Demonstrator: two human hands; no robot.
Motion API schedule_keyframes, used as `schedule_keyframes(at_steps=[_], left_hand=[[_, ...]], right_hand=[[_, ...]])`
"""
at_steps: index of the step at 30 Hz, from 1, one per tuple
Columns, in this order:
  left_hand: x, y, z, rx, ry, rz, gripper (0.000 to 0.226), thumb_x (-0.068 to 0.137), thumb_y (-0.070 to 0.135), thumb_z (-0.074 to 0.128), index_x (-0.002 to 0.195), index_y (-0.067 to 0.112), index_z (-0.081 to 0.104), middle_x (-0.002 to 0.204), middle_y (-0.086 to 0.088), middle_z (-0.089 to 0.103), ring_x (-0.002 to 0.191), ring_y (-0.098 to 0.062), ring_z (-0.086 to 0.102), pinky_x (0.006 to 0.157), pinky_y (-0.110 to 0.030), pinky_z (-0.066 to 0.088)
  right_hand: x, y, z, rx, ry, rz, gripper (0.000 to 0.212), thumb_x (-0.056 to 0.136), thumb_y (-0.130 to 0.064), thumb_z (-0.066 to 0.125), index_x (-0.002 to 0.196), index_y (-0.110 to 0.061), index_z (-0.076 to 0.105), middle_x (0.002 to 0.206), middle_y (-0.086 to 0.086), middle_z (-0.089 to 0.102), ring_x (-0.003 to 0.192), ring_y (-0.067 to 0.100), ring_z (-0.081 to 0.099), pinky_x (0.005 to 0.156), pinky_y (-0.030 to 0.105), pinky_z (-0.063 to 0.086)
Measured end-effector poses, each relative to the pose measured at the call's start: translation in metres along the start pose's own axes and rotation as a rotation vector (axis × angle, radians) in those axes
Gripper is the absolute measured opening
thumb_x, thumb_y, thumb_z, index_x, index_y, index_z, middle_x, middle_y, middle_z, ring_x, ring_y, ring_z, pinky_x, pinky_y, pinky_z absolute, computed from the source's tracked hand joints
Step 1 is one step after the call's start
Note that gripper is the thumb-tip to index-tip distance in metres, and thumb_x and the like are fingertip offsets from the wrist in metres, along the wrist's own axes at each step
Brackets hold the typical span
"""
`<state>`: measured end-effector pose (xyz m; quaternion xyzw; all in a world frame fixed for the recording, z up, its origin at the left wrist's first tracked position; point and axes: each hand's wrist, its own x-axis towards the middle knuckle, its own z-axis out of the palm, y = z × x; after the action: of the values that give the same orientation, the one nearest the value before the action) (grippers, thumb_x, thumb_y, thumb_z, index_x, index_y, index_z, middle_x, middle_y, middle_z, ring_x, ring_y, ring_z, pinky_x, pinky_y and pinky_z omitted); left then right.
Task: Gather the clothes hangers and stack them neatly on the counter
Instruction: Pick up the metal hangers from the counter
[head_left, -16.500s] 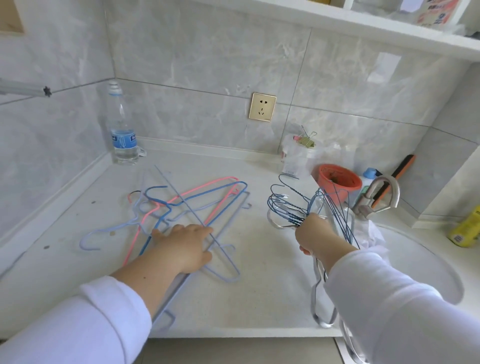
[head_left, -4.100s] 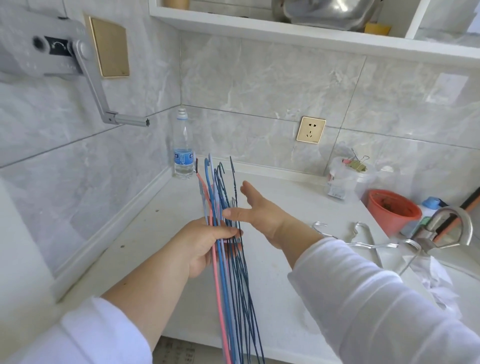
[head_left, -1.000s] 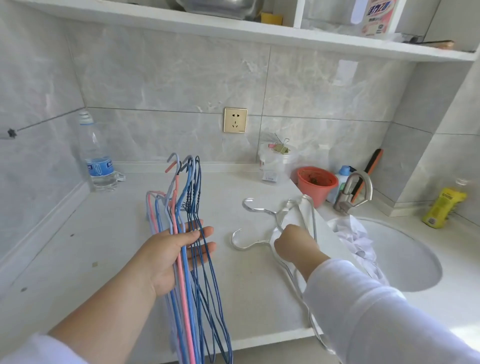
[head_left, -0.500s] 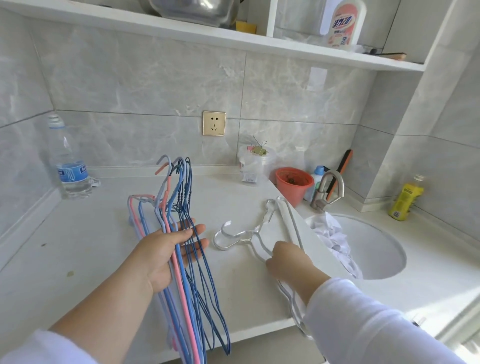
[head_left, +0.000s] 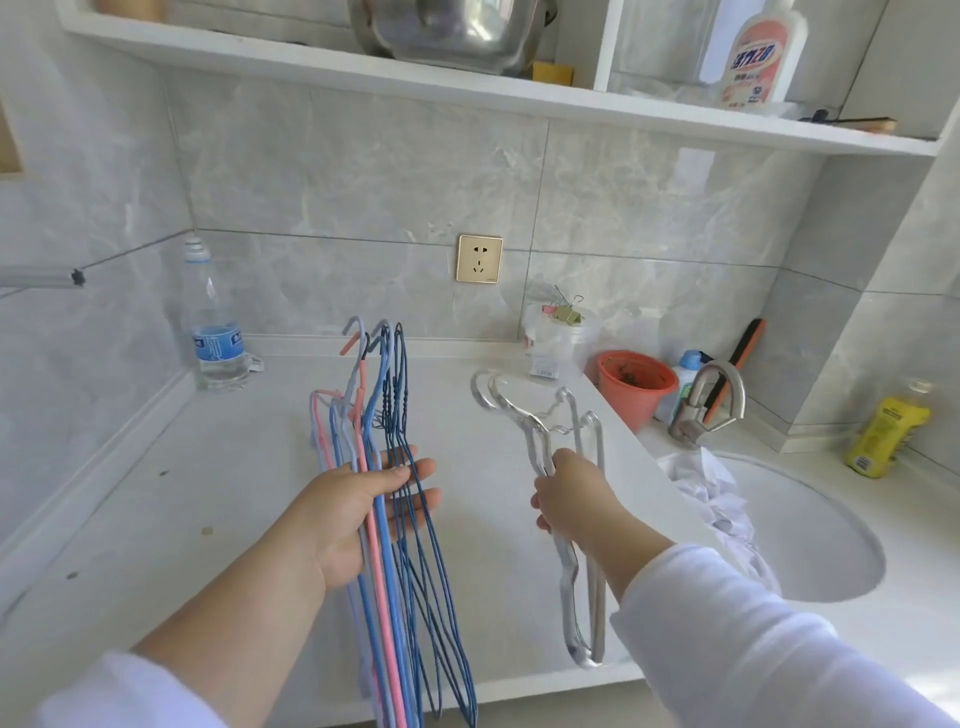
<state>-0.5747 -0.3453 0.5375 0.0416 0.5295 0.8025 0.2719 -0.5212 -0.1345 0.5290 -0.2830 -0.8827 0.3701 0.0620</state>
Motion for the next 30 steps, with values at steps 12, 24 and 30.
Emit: schedule_keyframes(at_steps=[12,24,30], left_hand=[[-0.007,0.006,-0.013,0.137,0.124,0.034,0.019,0.084,0.002,0.06,0.099,0.006,0.07,0.081,-0.011,0.074,0.069,-0.024,0.069,0.056,-0.029,0.057],[-0.027,0.017,-0.034,0.182,0.222,-0.103,0.037,0.071,0.012,0.075,0.105,-0.001,0.068,0.1,-0.021,0.07,0.09,-0.034,0.065,0.088,-0.043,0.052],[-0.025,0.023,-0.042,0.264,0.08,-0.078,0.015,0.077,-0.002,0.066,0.092,0.001,0.068,0.063,-0.011,0.07,0.055,-0.021,0.067,0.056,-0.029,0.054]], right_hand=[[-0.041,-0.071,0.054,0.675,-0.425,-0.147,0.015,0.094,-0.019,0.048,0.098,-0.01,0.06,0.073,0.002,0.067,0.056,0.015,0.062,0.067,0.033,0.053],[-0.058,-0.095,0.075,0.113,-0.587,-0.348,0.037,0.098,-0.03,0.032,0.129,-0.013,0.043,0.097,0.016,0.058,0.072,0.021,0.058,0.064,0.03,0.047],[-0.038,-0.094,0.042,-0.022,-0.556,-0.512,0.04,0.08,-0.035,0.057,0.116,-0.017,0.063,0.121,0.003,0.062,0.111,0.018,0.055,0.104,0.039,0.043]])
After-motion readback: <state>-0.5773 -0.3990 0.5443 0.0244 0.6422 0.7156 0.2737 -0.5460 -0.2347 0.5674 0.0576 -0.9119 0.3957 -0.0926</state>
